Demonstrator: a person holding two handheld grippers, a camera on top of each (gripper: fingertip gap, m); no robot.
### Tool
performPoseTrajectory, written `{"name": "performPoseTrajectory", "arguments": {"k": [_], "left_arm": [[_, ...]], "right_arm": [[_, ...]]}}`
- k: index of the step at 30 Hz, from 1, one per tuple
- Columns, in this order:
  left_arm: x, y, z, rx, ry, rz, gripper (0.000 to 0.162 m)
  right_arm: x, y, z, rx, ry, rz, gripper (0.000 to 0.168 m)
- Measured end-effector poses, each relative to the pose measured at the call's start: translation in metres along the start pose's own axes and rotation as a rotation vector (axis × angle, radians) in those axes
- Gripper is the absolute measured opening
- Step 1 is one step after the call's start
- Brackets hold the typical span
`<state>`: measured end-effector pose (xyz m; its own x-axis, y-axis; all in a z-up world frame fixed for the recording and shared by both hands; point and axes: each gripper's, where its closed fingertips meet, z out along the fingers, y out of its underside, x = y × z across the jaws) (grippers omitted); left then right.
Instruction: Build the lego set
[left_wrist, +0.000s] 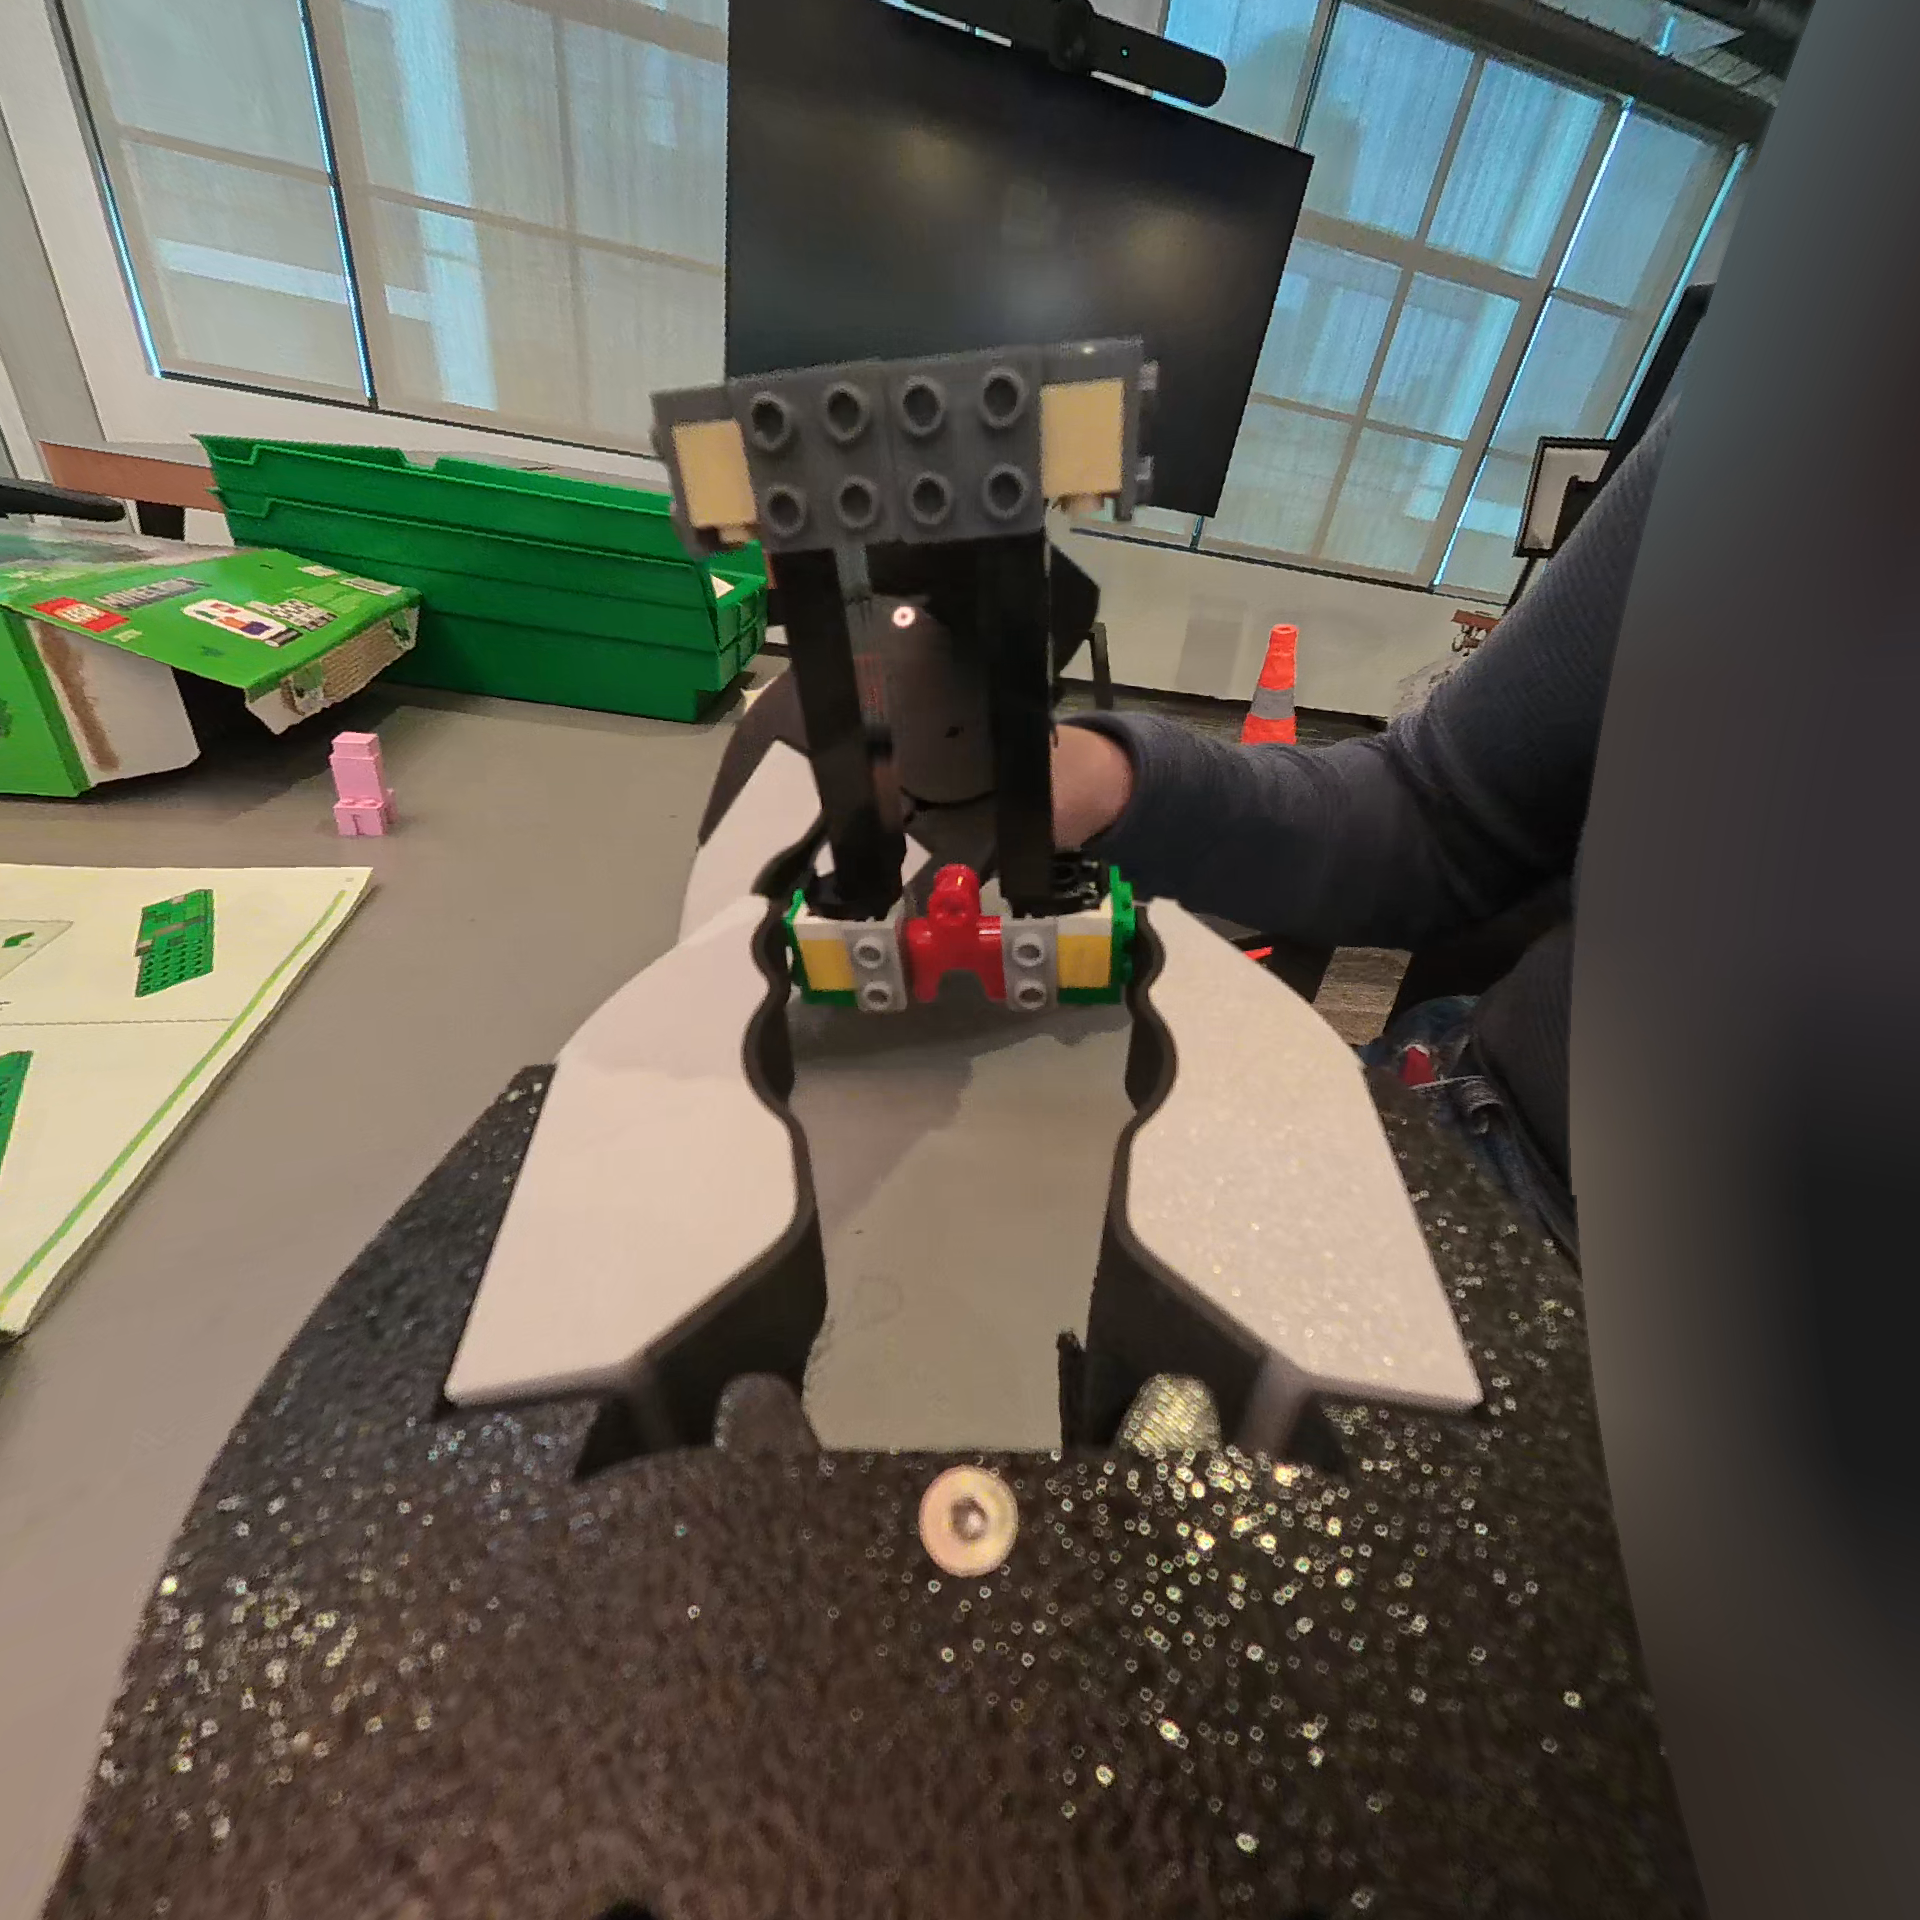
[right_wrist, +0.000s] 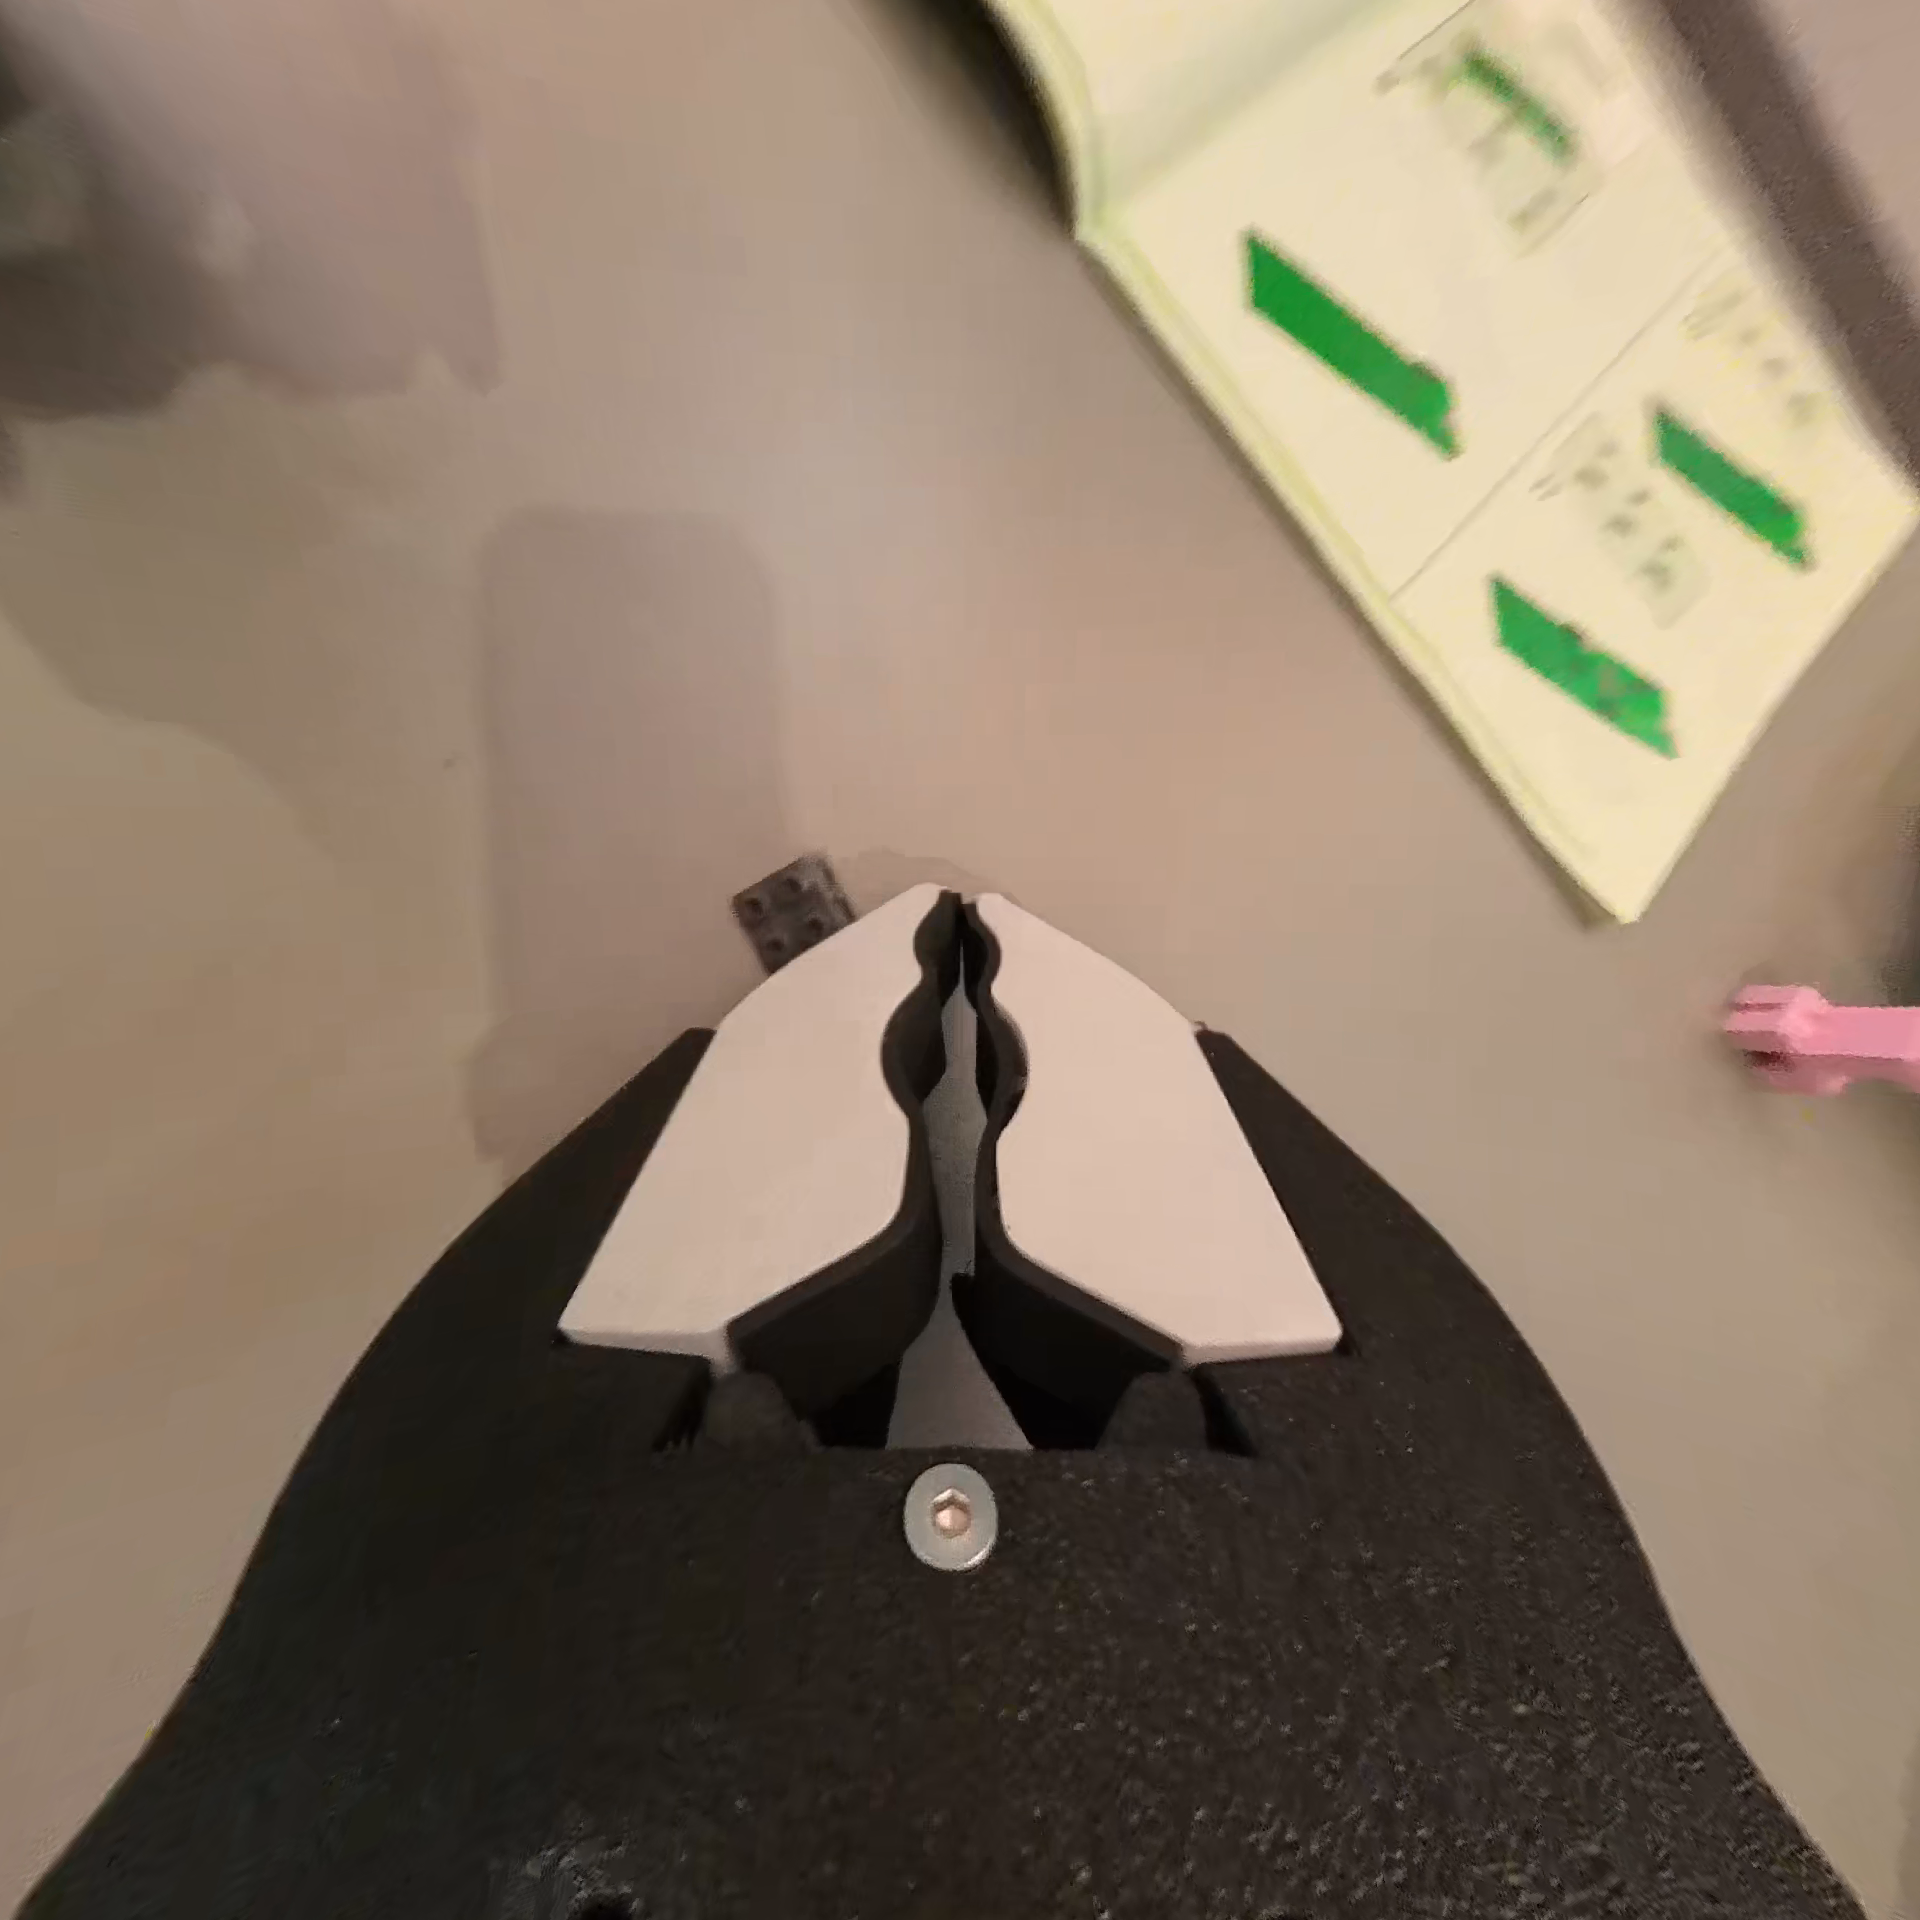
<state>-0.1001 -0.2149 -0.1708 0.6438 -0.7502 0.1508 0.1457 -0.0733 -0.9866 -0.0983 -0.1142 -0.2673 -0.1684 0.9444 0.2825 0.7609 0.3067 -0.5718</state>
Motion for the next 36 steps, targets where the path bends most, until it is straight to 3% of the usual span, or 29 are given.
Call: {"name": "performPoseTrajectory", "arguments": {"k": [3,6,8,10,16,20,36], "left_arm": [[-0.003,-0.001,-0.002,0.003,-0.027,0.012,0.062],[-0.009,-0.003,-0.005,0.013,-0.075,0.033,0.062],[-0.014,-0.003,-0.007,0.014,-0.122,0.06,0.062],[-0.02,-0.002,-0.008,-0.003,-0.178,0.099,0.062],[-0.028,-0.001,-0.007,-0.041,-0.292,0.198,0.062],[-0.028,-0.001,-0.006,-0.042,-0.295,0.207,0.062],[-0.026,-0.002,-0.007,-0.017,-0.262,0.172,0.062]], "right_arm": [[0.004,-0.01,-0.012,0.112,0.058,0.11,0.0],[-0.01,-0.008,-0.017,0.134,-0.037,0.307,0.033],[-0.018,-0.002,-0.019,0.137,-0.054,0.399,0.04],[-0.022,-0.002,-0.023,0.187,-0.018,0.438,0.033],[-0.034,0.009,-0.014,0.129,0.033,0.43,0.027],[-0.035,0.004,-0.01,0.129,0.026,0.42,0.017],[-0.026,-0.011,-0.001,0.16,0.038,0.341,0.016]]}}
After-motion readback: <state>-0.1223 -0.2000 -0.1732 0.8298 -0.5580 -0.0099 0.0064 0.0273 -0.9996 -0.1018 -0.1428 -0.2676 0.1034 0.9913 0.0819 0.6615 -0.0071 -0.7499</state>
